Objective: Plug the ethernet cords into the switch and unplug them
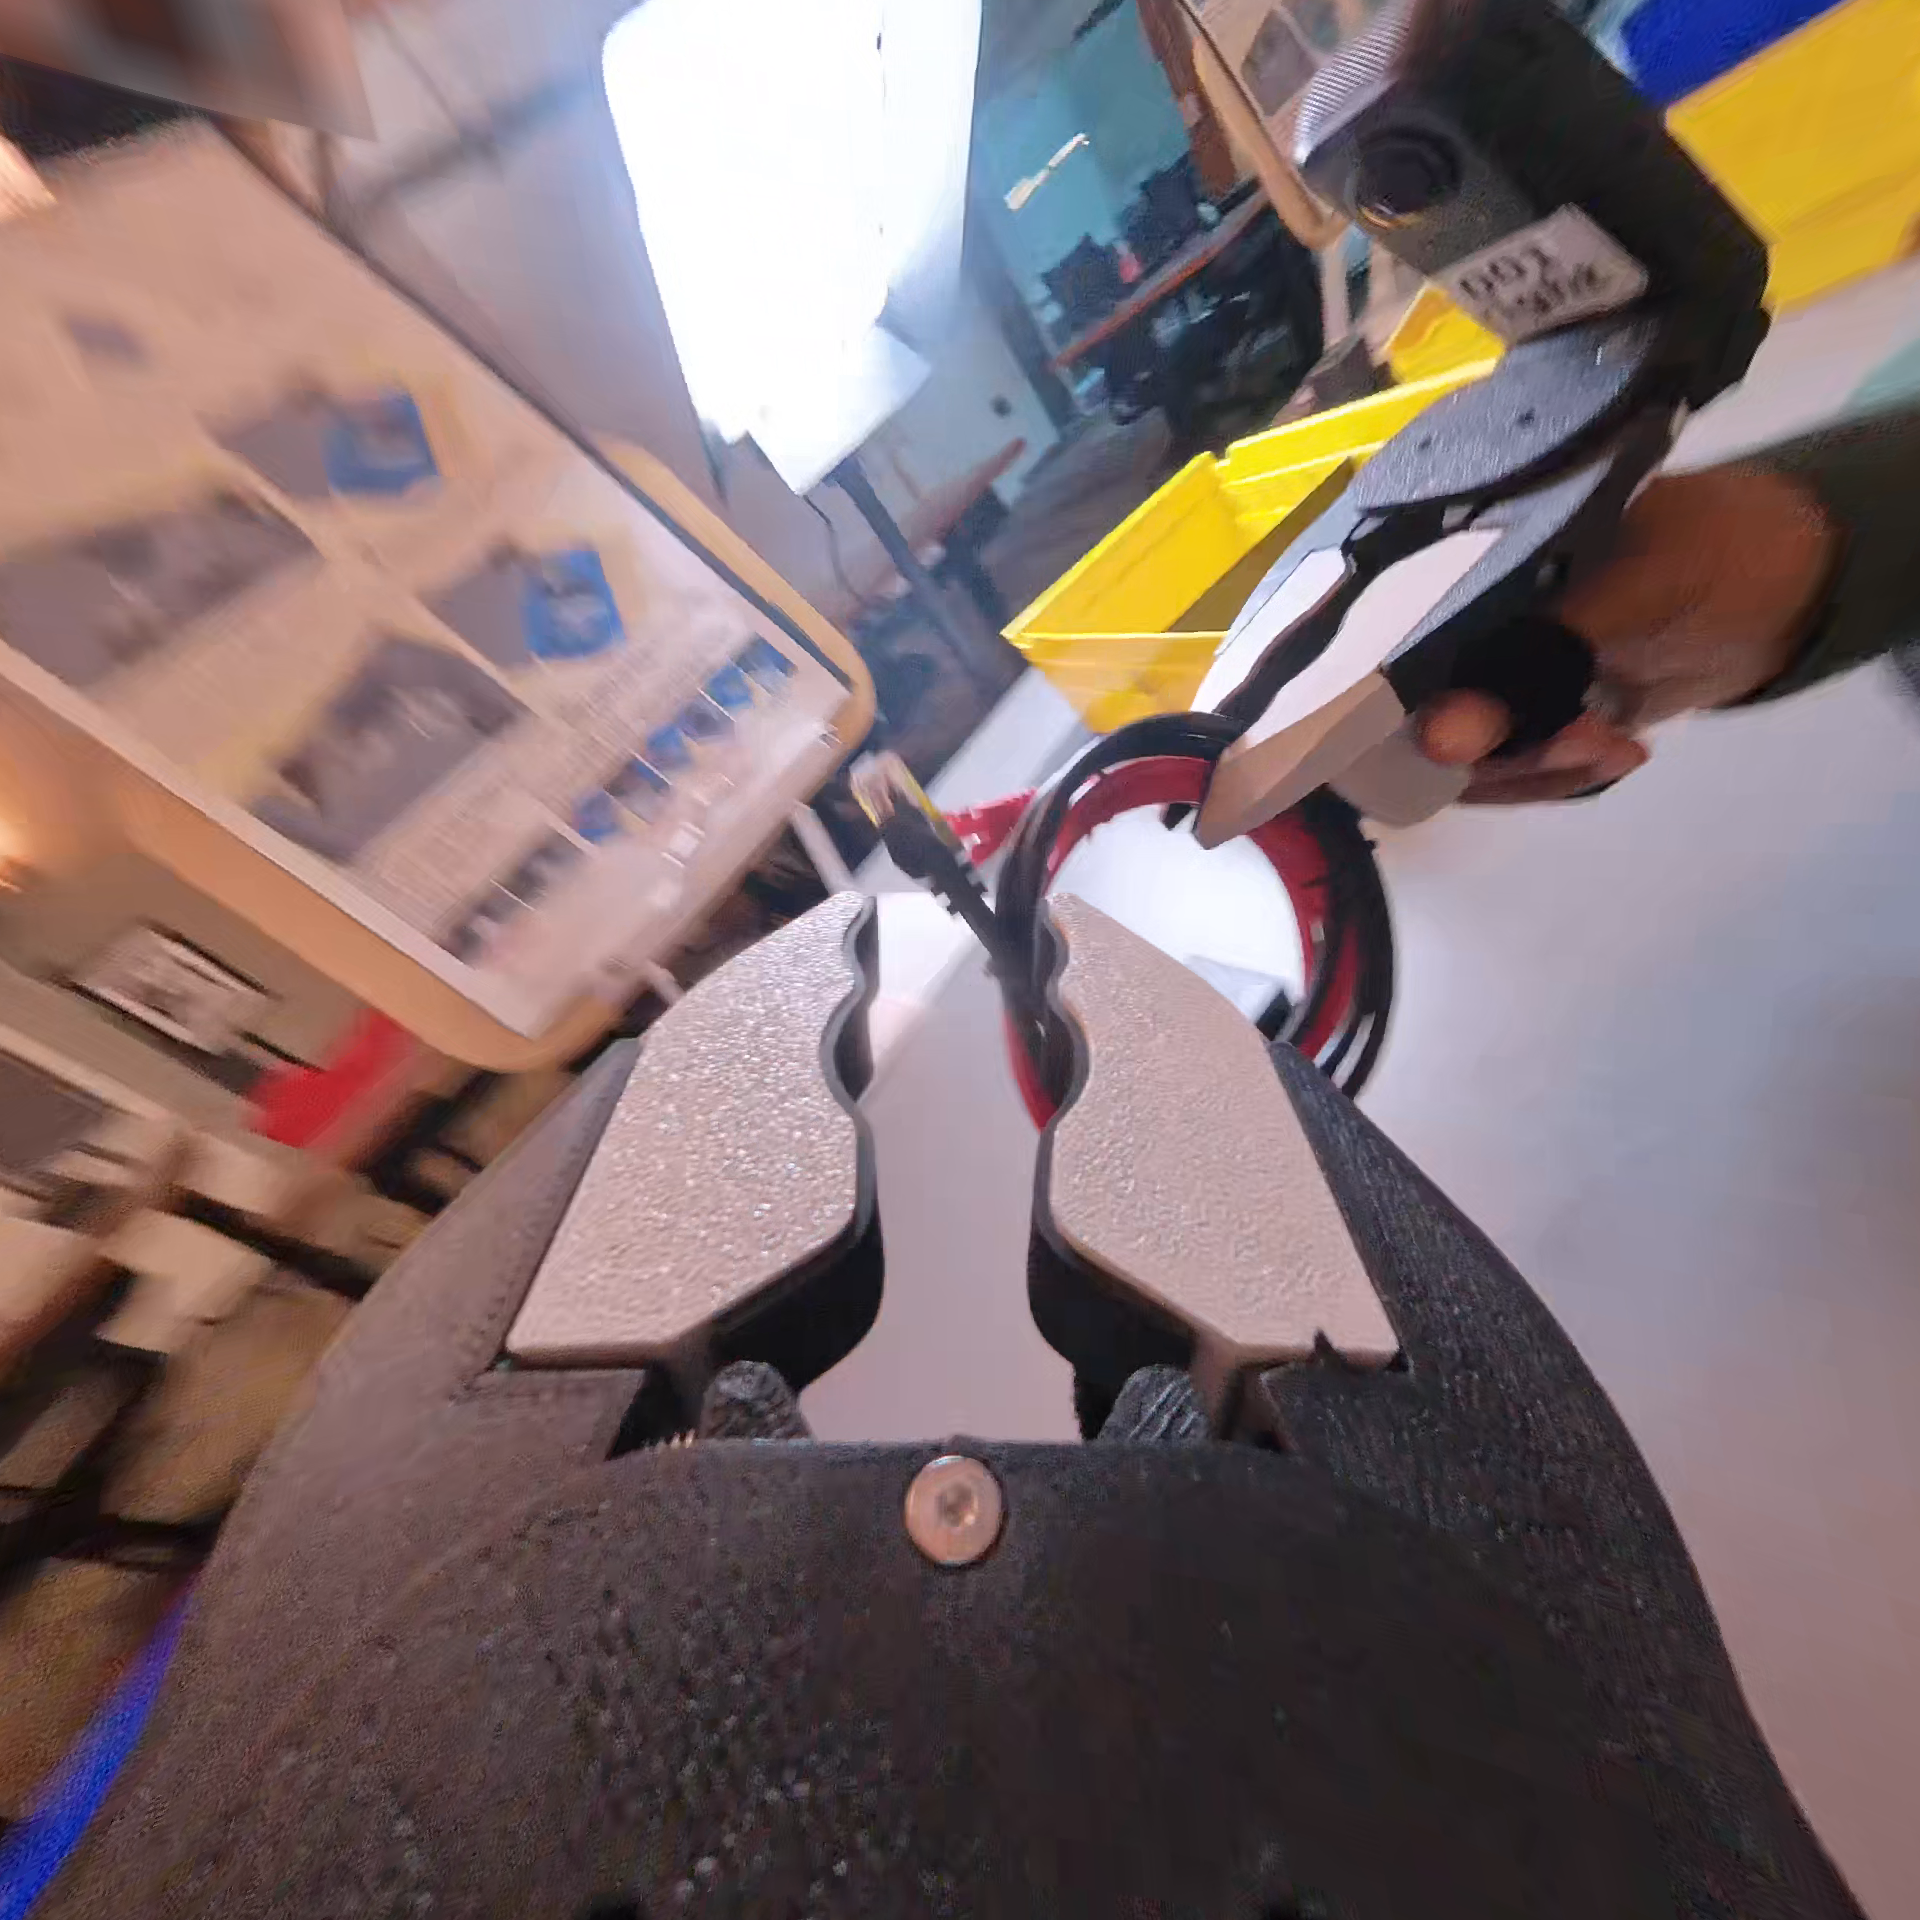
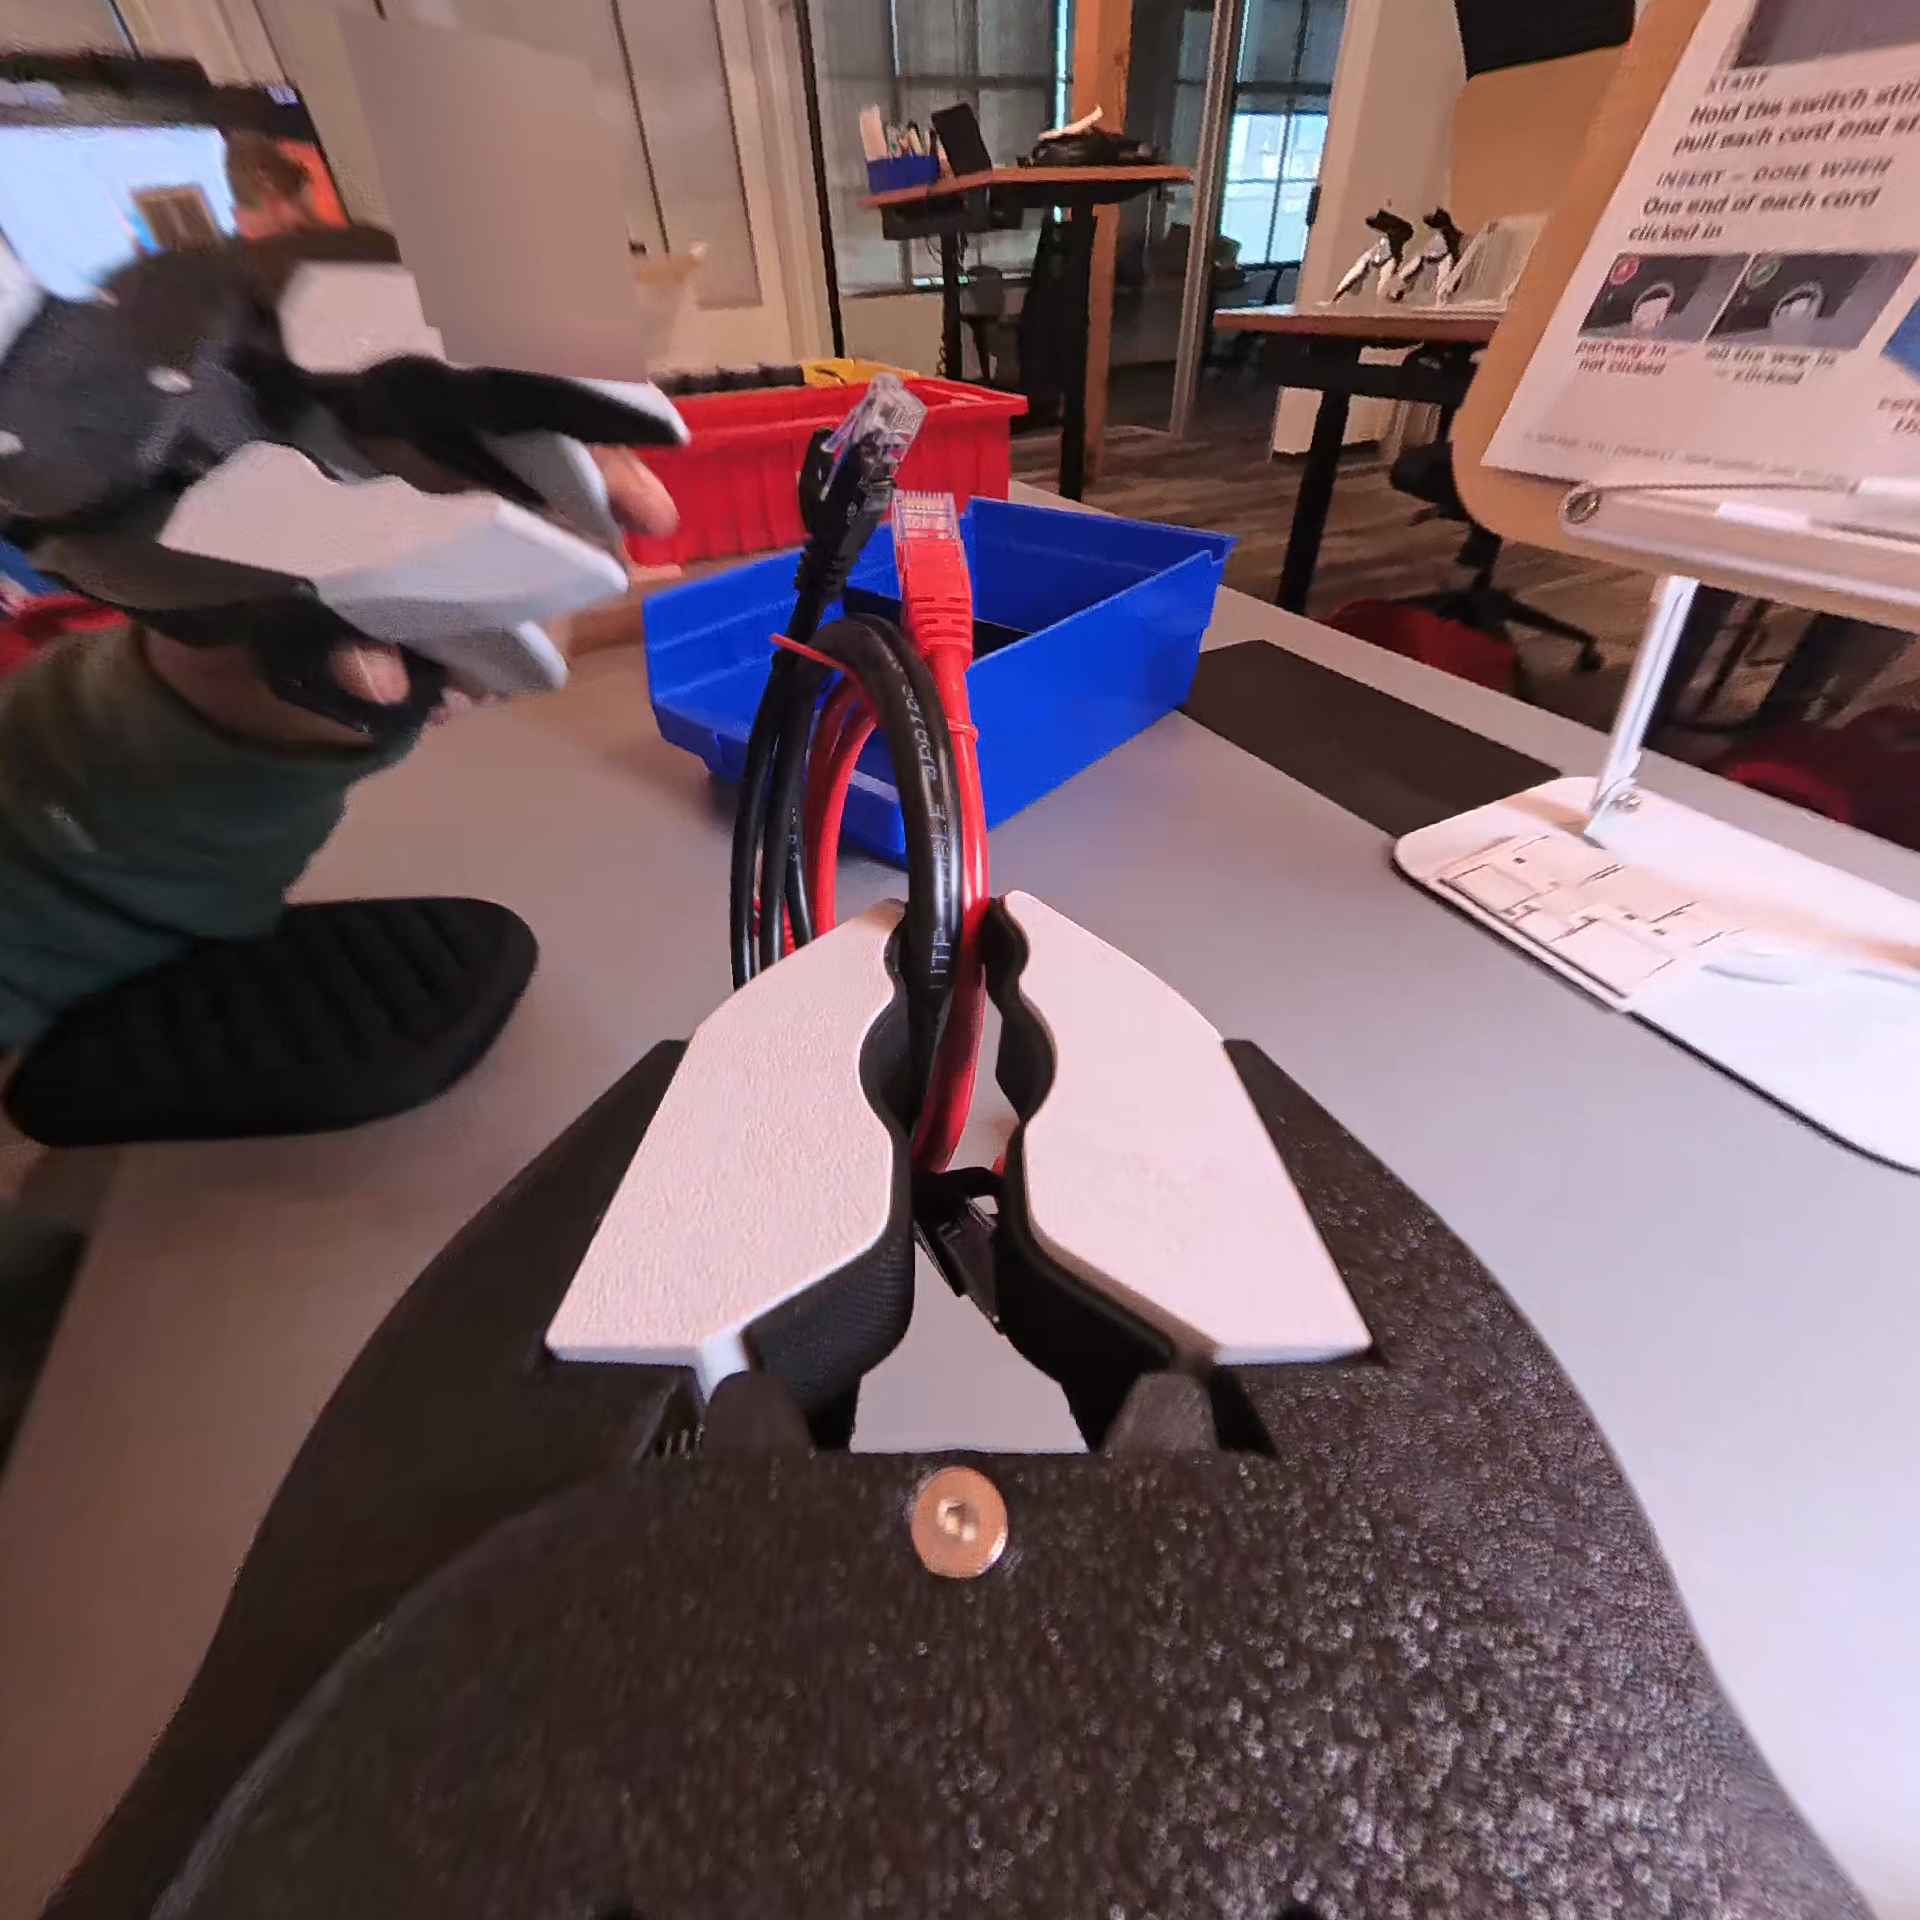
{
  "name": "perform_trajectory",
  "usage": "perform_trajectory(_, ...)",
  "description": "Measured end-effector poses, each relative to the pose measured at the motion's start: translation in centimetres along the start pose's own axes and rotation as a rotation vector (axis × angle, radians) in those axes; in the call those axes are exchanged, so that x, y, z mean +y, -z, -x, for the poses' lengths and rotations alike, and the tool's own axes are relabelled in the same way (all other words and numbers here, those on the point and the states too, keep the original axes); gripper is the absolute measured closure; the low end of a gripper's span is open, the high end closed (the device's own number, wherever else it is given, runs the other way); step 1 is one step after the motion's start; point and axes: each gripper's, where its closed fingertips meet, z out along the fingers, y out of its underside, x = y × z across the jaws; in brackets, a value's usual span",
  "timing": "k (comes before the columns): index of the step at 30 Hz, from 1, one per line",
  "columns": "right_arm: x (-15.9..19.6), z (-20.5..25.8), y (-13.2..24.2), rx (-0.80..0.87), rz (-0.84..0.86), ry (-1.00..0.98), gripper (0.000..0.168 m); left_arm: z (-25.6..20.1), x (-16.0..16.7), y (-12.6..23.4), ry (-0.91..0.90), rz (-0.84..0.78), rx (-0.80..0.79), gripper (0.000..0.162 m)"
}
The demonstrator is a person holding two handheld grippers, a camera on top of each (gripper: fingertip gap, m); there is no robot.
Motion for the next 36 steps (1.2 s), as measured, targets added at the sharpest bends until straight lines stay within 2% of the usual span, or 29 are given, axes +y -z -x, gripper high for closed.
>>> perform_trajectory(2,-0.1,0.5,-0.2,-0.032,-0.015,-0.072,0.156,-0.4,1.2,-0.7,0.198,0.024,0.083,0.126)
perform_trajectory(3,-0.1,0.8,-0.4,-0.050,-0.021,-0.102,0.156,-0.5,1.6,-1.0,0.233,0.032,0.096,0.126)
perform_trajectory(7,0.0,1.9,-0.7,-0.085,-0.024,-0.145,0.156,-1.2,2.8,-1.9,0.178,0.072,0.115,0.146)
perform_trajectory(13,-0.2,3.1,-1.0,-0.161,-0.040,-0.180,0.155,-1.0,2.6,-1.0,0.180,0.072,0.151,0.147)
perform_trajectory(16,-0.4,3.6,-2.2,-0.175,-0.039,-0.170,0.156,0.3,2.7,-0.3,0.159,0.098,0.119,0.148)
perform_trajectory(20,-3.1,3.6,-6.4,-0.210,-0.088,-0.194,0.156,4.9,2.8,1.5,0.147,0.131,0.001,0.148)
perform_trajectory(25,-7.3,4.5,-13.8,-0.317,-0.118,-0.223,0.156,12.1,3.3,5.8,0.088,0.194,-0.248,0.148)
perform_trajectory(29,-8.2,5.3,-16.5,-0.324,-0.127,-0.201,0.156,13.9,4.4,8.1,0.132,0.195,-0.286,0.148)
perform_trajectory(31,-7.9,5.7,-16.4,-0.325,-0.133,-0.195,0.156,13.4,4.5,8.4,0.130,0.177,-0.263,0.148)
perform_trajectory(33,-7.3,5.9,-15.5,-0.338,-0.145,-0.196,0.156,11.8,3.7,8.3,0.142,0.099,-0.156,0.147)
perform_trajectory(34,-7.2,6.1,-14.6,-0.356,-0.155,-0.198,0.156,10.7,2.5,8.7,0.170,0.002,-0.069,0.141)
perform_trajectory(36,-7.0,6.0,-12.7,-0.373,-0.175,-0.186,0.156,10.5,1.1,10.3,0.375,-0.165,0.082,0.120)
